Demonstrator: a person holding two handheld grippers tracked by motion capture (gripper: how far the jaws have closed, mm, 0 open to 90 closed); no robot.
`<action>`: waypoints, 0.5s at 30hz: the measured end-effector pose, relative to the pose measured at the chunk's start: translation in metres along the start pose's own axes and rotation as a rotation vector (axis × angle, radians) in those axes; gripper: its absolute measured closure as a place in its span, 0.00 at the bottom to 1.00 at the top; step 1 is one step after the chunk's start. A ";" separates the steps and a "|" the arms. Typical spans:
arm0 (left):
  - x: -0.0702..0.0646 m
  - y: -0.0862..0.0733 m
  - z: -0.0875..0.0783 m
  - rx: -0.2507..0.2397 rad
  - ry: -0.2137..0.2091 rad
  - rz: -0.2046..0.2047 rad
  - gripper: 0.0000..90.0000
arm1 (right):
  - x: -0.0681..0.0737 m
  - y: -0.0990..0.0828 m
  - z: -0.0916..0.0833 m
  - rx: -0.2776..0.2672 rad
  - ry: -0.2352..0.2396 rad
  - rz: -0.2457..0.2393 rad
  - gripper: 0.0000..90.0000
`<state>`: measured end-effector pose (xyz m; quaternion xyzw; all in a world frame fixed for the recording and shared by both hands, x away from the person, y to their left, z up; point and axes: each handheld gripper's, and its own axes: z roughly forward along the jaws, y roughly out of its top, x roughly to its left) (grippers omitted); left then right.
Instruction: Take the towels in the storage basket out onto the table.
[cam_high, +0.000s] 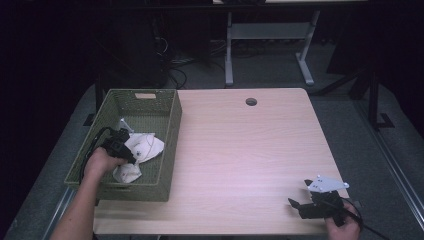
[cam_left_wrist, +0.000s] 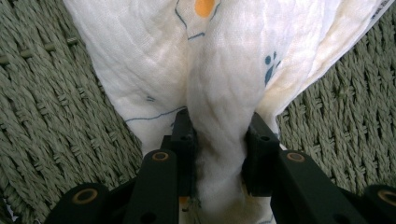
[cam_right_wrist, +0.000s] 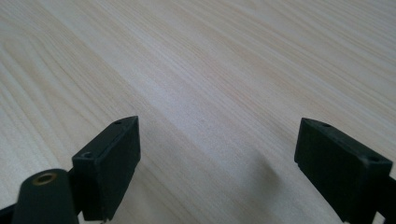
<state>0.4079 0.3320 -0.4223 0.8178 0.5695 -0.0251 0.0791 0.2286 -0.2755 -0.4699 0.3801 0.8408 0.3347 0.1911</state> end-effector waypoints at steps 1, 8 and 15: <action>0.001 0.000 0.000 -0.002 0.003 0.003 0.79 | -0.001 0.000 0.000 0.002 -0.001 -0.001 0.16; 0.006 -0.005 -0.009 -0.026 -0.050 -0.021 0.82 | -0.001 0.000 -0.001 -0.002 -0.004 -0.001 0.16; 0.012 -0.011 -0.027 -0.111 -0.107 -0.054 0.82 | -0.001 0.000 0.000 0.002 -0.008 -0.001 0.16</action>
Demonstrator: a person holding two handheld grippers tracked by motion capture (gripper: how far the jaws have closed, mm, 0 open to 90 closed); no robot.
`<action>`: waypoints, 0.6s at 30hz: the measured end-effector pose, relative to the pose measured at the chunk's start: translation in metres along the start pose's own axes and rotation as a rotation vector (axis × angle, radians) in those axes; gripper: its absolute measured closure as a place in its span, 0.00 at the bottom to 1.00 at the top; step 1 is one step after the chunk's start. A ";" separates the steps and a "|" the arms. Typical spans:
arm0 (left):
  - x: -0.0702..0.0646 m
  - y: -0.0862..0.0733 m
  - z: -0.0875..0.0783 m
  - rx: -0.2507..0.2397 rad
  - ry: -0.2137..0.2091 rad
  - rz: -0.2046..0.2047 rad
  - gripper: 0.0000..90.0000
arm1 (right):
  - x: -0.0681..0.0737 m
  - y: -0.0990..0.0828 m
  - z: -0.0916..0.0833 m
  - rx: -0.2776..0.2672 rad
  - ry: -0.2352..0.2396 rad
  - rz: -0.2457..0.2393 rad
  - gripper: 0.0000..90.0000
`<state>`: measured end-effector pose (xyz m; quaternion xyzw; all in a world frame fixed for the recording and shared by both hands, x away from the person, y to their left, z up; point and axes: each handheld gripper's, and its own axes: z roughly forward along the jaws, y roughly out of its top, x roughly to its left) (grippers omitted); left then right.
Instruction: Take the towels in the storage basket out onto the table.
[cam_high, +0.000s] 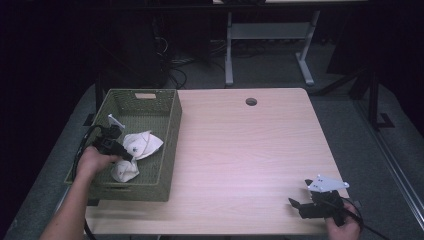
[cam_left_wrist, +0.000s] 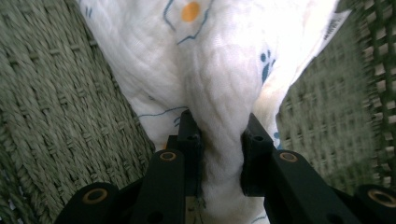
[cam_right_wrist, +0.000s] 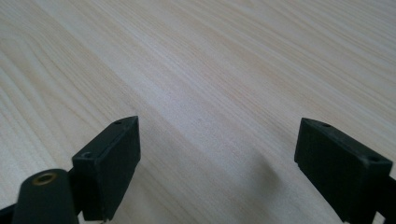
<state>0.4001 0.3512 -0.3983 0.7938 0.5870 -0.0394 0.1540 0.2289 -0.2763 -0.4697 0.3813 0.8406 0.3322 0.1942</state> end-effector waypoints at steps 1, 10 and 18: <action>0.000 0.000 0.000 0.000 0.000 0.000 0.82 | 0.000 0.000 0.000 -0.003 -0.002 0.003 0.16; 0.002 -0.007 -0.027 -0.161 -0.182 -0.026 0.82 | 0.003 0.001 -0.001 -0.004 -0.010 -0.002 0.16; 0.000 -0.011 -0.039 -0.243 -0.238 0.002 0.82 | 0.003 0.001 -0.002 -0.006 -0.013 -0.002 0.16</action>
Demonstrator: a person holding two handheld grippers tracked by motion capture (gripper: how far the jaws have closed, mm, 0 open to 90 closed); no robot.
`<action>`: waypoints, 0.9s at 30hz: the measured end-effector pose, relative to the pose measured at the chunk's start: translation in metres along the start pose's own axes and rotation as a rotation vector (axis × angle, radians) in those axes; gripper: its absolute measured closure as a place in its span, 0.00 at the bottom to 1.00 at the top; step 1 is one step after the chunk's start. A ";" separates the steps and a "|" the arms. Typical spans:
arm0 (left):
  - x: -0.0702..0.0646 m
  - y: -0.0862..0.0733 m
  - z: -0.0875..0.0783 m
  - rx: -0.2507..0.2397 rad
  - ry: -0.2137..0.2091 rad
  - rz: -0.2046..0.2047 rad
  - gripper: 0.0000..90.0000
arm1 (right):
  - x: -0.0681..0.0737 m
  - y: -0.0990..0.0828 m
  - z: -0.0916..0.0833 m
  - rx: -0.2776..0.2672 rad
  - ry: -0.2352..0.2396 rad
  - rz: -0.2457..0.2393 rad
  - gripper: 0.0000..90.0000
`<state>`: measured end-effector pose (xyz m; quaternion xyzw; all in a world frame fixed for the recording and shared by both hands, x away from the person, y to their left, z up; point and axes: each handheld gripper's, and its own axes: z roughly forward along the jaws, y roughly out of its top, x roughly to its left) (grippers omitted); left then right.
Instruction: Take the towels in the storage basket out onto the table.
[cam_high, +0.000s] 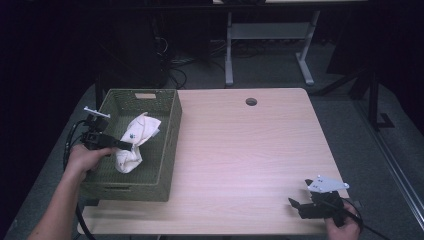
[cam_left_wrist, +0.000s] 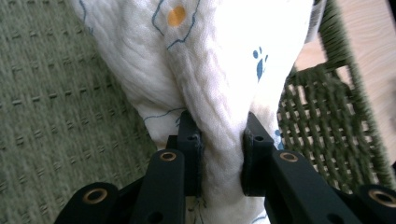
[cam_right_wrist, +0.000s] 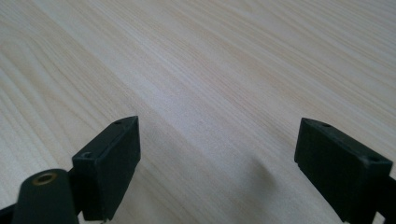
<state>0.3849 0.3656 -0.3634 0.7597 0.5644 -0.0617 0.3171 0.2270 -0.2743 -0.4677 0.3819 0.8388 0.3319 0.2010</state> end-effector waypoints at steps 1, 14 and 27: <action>0.000 0.000 0.000 0.000 0.000 0.000 0.82 | 0.000 0.000 0.000 0.000 0.000 0.000 0.16; -0.014 0.005 -0.010 -0.087 -0.097 0.008 0.82 | 0.000 0.000 -0.001 -0.002 -0.003 0.002 0.16; -0.038 0.021 -0.019 -0.105 -0.079 0.064 0.81 | -0.001 0.000 -0.002 -0.005 -0.001 0.002 0.16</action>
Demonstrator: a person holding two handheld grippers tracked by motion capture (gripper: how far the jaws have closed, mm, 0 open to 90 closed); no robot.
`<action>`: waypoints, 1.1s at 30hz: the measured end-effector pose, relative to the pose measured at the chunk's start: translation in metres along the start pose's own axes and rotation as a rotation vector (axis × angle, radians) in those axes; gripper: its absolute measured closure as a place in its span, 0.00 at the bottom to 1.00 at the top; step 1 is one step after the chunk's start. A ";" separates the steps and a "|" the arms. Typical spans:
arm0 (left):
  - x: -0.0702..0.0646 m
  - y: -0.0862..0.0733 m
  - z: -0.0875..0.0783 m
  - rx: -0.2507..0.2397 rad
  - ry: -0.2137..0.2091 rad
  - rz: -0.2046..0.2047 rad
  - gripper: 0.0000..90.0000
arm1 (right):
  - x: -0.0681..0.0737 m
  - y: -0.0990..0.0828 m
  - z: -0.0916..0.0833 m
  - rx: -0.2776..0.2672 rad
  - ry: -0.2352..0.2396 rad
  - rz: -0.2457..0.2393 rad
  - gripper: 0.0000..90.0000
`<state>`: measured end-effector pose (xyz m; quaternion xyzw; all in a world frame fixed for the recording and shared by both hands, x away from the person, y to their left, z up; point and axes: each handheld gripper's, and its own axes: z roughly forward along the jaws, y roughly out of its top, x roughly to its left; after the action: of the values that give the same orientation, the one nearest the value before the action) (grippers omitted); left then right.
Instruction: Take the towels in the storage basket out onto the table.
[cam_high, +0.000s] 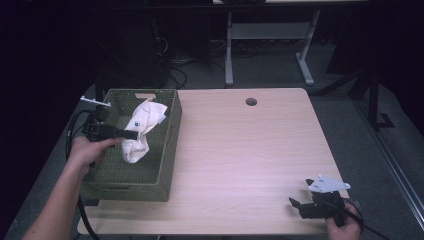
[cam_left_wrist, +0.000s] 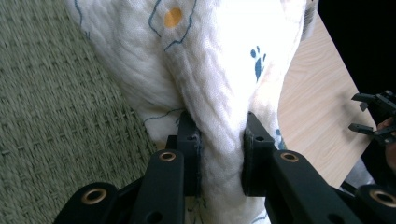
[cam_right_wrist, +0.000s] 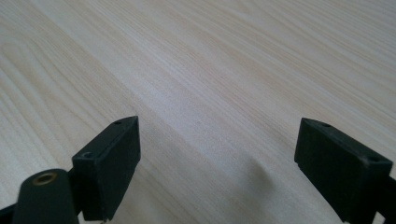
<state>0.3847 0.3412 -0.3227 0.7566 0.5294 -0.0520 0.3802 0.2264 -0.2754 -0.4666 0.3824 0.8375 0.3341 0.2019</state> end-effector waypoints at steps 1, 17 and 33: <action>-0.002 0.002 -0.001 -0.001 0.000 0.005 0.81 | 0.000 0.000 0.000 -0.001 -0.001 -0.001 0.16; -0.055 0.029 0.010 -0.004 -0.007 0.131 0.81 | 0.000 0.000 -0.001 -0.004 0.000 0.001 0.16; -0.089 0.040 0.036 0.032 -0.059 0.205 0.81 | -0.001 -0.001 -0.006 -0.012 -0.003 0.005 0.16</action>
<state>0.3917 0.2450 -0.2847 0.8110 0.4369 -0.0435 0.3868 0.2229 -0.2794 -0.4635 0.3838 0.8341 0.3392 0.2048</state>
